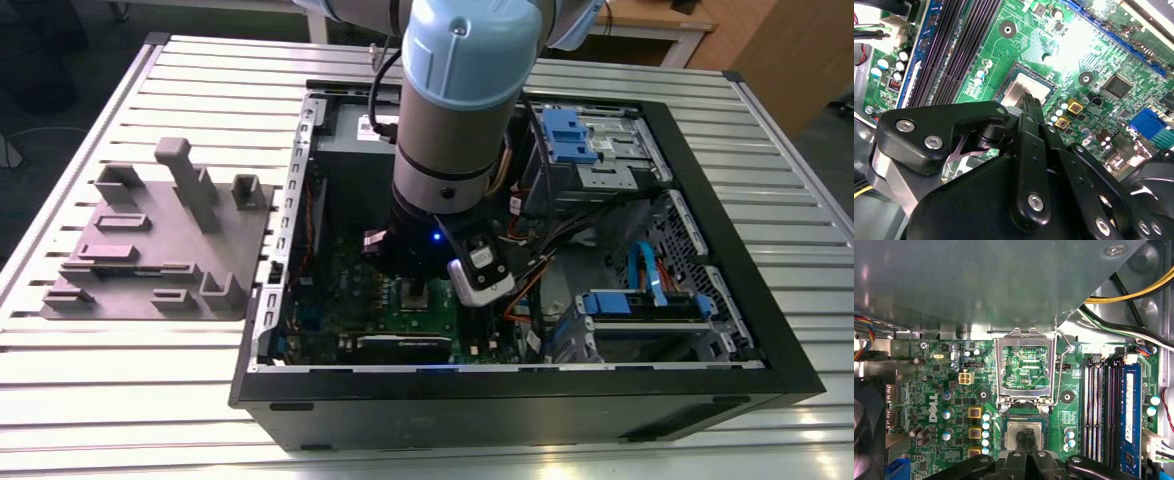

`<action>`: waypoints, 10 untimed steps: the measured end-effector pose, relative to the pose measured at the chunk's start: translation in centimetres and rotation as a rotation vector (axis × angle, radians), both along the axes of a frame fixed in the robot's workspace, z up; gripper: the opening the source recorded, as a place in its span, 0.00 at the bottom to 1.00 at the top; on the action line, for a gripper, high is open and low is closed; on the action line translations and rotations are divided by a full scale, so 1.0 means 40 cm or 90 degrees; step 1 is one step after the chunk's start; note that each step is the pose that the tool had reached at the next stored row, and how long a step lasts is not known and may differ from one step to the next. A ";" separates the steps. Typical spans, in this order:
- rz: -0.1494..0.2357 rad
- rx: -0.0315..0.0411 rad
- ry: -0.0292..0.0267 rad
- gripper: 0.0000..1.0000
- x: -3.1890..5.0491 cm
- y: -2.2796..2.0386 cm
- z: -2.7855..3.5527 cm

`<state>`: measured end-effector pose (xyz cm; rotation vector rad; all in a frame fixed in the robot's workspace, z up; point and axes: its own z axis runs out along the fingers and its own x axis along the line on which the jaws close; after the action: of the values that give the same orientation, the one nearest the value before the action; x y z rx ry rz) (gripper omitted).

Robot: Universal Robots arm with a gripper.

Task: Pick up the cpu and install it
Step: 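Close the cpu cover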

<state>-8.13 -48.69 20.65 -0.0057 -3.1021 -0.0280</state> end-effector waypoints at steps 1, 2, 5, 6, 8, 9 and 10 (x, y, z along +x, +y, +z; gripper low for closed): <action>0.000 -0.0002 0.0001 0.10 0.000 0.000 0.001; 0.000 0.0000 0.0000 0.10 0.000 0.000 0.002; 0.000 0.0000 0.0000 0.10 0.000 0.000 0.007; 0.000 0.0000 0.0000 0.10 0.000 0.000 0.010; 0.000 0.0001 -0.0001 0.10 0.000 0.000 0.015; 0.000 0.0001 -0.0001 0.10 0.000 0.000 0.018; 0.000 0.0001 0.0000 0.10 0.000 0.000 0.020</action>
<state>-8.13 -48.68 21.45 -0.0057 -3.1022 -0.0282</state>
